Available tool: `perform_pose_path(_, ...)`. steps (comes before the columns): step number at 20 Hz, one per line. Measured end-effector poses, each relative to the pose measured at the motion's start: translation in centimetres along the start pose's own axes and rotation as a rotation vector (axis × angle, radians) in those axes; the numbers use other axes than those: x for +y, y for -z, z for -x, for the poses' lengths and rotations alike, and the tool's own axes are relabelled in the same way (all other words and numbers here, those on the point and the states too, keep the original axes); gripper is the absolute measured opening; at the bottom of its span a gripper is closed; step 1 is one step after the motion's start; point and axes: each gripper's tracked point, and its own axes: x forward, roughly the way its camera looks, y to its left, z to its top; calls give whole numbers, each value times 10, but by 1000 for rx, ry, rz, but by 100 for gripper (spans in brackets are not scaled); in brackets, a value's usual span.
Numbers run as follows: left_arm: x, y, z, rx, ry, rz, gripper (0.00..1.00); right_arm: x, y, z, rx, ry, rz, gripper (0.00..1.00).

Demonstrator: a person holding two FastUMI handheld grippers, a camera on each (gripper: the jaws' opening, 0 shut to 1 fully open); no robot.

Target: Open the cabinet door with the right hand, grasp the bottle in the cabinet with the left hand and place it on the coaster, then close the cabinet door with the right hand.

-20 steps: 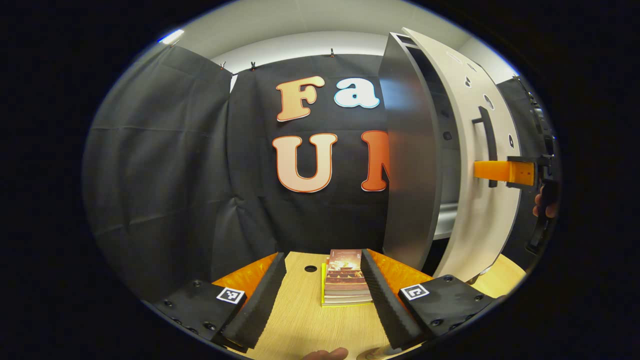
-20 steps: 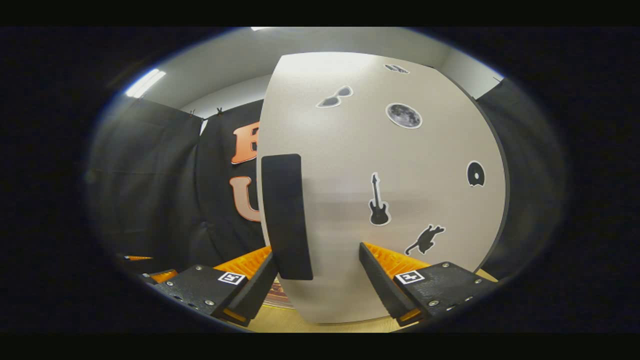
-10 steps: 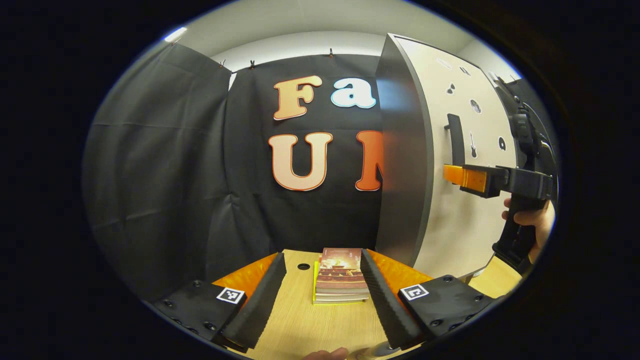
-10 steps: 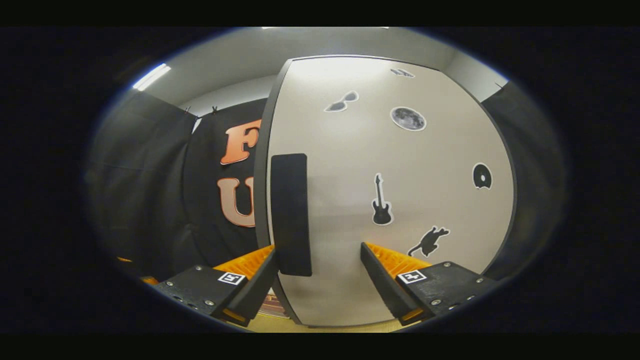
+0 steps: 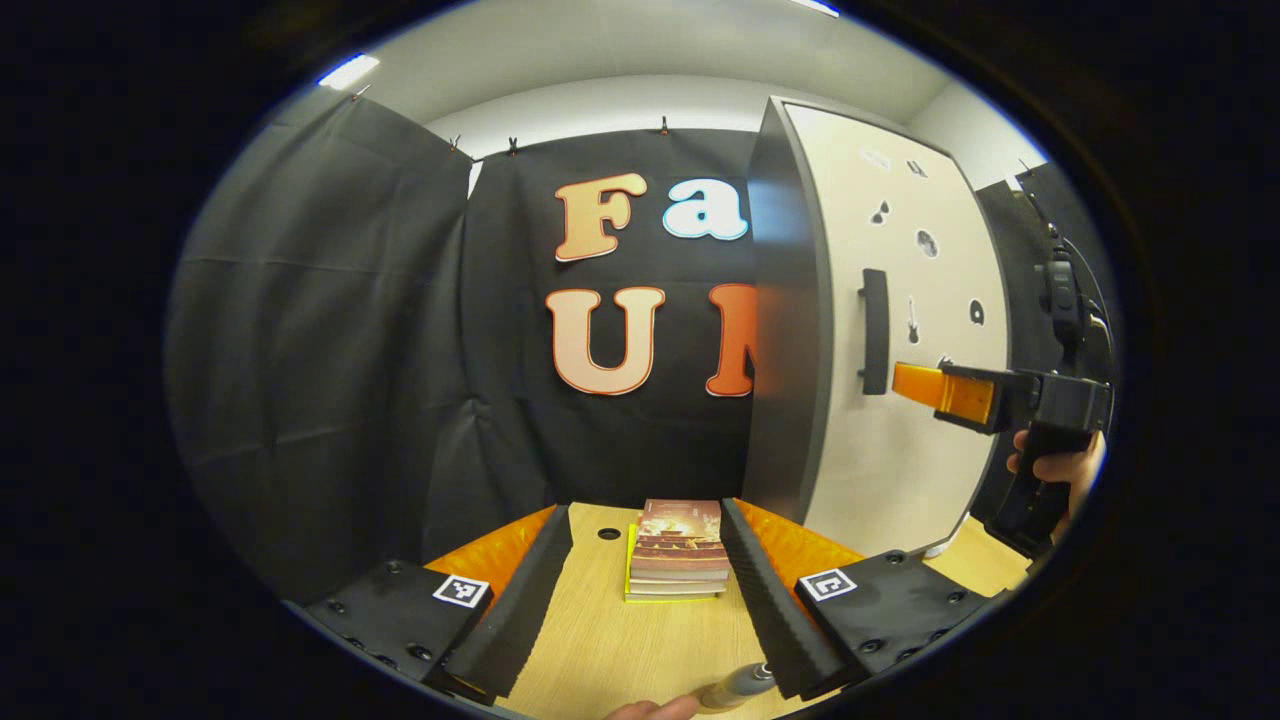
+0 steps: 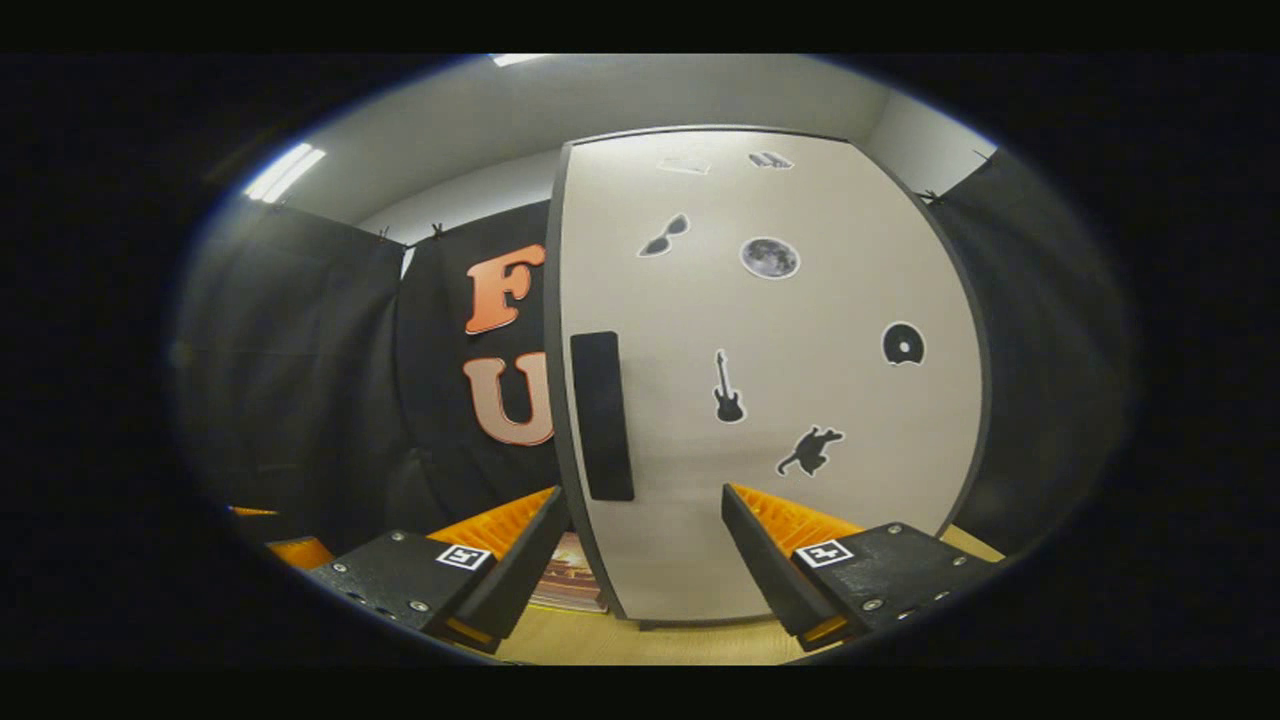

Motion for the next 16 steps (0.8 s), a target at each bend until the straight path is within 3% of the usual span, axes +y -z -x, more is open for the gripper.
perform_pose_path(7, -24, -8, 87, -14, 39, -33, 96, -24, 8, 143, 34, 79, 46, 98)
perform_pose_path(9, -34, -6, 109, -7, 54, -29, 99, -31, 9, 180, 38, 97, 60, 95)
perform_pose_path(16, -52, -12, 165, -17, 74, -52, 97, -41, -3, 256, 14, 137, 60, 95)
